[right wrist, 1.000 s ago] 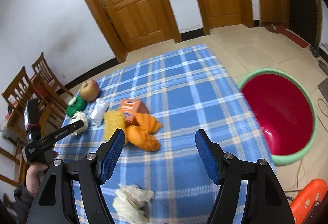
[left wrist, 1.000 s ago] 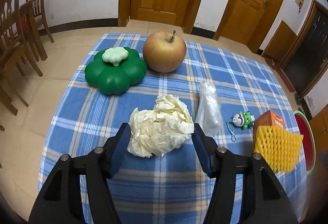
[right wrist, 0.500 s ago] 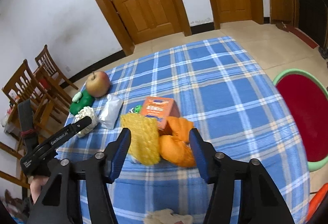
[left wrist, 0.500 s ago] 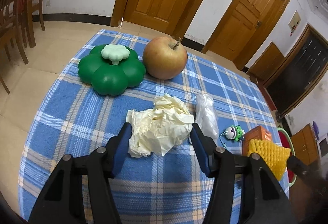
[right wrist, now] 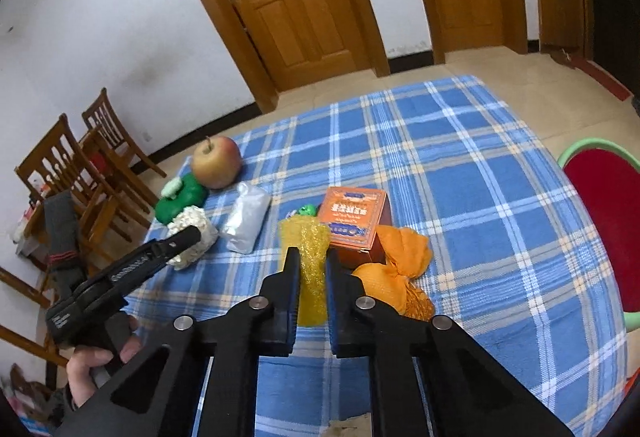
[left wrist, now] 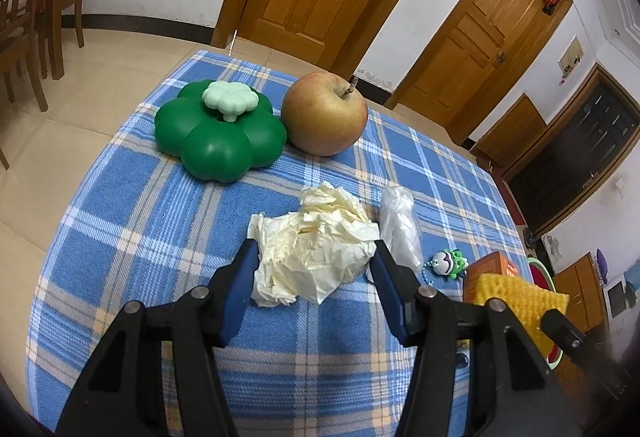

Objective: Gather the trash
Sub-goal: 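Grasp the yellow foam net with the right tool while the left tool grasps the crumpled tissue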

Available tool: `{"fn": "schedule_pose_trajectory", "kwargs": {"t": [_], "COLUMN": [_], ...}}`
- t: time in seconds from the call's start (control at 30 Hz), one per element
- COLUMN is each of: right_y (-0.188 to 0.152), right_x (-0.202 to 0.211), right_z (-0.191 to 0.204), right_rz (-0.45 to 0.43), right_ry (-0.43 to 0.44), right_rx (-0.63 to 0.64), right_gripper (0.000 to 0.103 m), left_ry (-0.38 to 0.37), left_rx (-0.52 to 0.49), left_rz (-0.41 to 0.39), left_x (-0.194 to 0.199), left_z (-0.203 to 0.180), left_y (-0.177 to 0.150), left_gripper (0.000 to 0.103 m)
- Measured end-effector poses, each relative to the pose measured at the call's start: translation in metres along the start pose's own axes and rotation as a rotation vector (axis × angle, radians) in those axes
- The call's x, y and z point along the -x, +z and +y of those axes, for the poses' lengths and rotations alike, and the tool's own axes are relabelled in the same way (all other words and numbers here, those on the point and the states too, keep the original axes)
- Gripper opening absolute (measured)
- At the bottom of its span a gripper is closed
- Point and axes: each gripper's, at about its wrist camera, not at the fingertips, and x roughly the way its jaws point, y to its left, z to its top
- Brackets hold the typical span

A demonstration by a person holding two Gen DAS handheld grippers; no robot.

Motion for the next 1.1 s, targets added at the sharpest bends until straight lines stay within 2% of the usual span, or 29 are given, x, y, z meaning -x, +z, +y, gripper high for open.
{"fn": "schedule_pose_trajectory", "kwargs": {"t": [0.1, 0.4, 0.93, 1.1], "right_y": [-0.001, -0.006, -0.016, -0.021], "right_x": [0.012, 0.047, 0.086, 0.097], "right_z": [0.002, -0.001, -0.052, -0.073], "right_rz": [-0.035, -0.107, -0.174, -0.186], "right_ry": [0.029, 0.046, -0.032, -0.054], "right_rx": [0.006, -0.008, -0.123, -0.158], "right_gripper": [0.010, 0.010, 0.010, 0.010], "left_ry": [0.002, -0.007, -0.030, -0.009], "left_rx": [-0.005, 0.003, 0.027, 0.043], "left_rz": [-0.001, -0.005, -0.016, -0.036], "left_x": [0.001, 0.002, 0.007, 0.019], "left_z": [-0.001, 0.000, 0.003, 0.006], "left_y": [0.000, -0.001, 0.000, 0.003], "left_gripper": [0.056, 0.053, 0.049, 0.048]}}
